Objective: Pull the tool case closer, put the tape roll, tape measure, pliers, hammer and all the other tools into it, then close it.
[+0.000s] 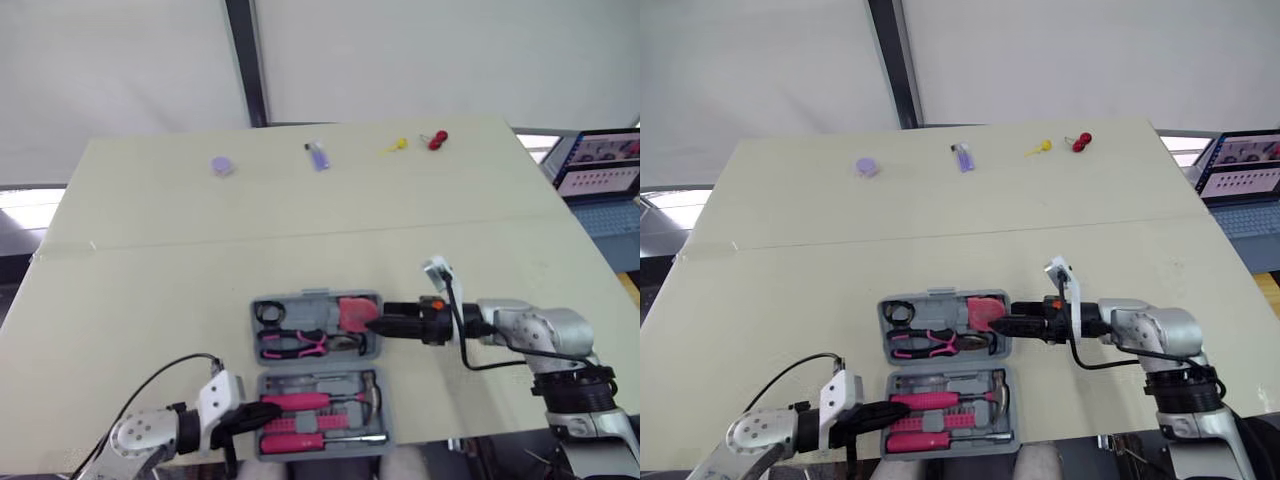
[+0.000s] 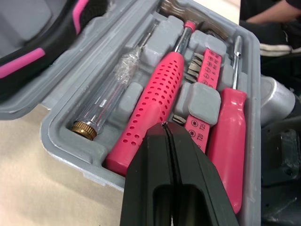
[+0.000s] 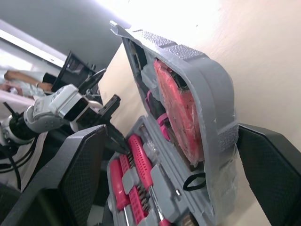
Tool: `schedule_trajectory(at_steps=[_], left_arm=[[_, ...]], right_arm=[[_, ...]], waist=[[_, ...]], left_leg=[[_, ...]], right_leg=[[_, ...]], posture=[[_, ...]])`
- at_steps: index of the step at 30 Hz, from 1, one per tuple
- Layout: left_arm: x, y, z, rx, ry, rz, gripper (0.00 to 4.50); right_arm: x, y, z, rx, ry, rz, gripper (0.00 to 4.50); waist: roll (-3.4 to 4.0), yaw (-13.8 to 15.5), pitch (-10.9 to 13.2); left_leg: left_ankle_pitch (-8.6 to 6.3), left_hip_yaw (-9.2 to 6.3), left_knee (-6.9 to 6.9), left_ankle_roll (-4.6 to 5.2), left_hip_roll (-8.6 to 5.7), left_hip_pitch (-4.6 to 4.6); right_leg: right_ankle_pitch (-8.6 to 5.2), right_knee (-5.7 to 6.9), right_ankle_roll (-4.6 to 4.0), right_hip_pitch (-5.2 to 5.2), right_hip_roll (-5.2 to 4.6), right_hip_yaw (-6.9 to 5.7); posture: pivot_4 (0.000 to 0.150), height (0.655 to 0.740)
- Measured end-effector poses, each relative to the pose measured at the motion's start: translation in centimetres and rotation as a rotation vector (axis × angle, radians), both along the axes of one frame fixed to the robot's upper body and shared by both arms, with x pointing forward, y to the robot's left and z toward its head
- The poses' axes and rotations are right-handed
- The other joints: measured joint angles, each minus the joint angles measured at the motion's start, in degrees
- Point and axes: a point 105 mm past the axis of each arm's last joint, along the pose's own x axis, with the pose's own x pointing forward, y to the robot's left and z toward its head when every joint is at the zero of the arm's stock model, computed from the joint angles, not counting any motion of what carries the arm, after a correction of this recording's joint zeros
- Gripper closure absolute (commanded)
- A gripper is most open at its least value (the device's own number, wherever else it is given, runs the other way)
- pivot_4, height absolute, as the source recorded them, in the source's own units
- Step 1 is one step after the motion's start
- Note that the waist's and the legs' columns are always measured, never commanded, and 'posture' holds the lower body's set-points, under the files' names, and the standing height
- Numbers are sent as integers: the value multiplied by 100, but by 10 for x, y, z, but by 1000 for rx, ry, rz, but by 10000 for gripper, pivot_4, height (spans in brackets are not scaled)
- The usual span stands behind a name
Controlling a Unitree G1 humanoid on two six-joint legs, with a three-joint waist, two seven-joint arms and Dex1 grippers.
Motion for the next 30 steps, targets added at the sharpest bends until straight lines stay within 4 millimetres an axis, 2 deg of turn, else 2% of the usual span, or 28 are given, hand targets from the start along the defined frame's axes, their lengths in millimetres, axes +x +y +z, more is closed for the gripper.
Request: schedule_trajectory(at_steps=[9,18,30], left_arm=[[0,-2,-2,-79,9,68,45000],[5,0,-4,-184,5,151,45000],[13,3,1,-218,62,179,45000]], right_arm=[[-18,-3,12,-45,-50,115,644],[-32,-8,12,-83,-85,175,644],[-47,-8,17,-117,-140,282,644]], waist=[[-2,9,2],[-7,69,2],[-11,107,5]], left_leg=[[0,3,2,0,0,0],[0,3,10,0,0,0],[0,3,12,0,0,-1]], right_leg=[[0,-6,0,2,-1,1],[0,-6,0,6,-1,1],[0,-6,0,6,-1,1]], posture=[[1500,7400],[1500,7400],[1500,7400]])
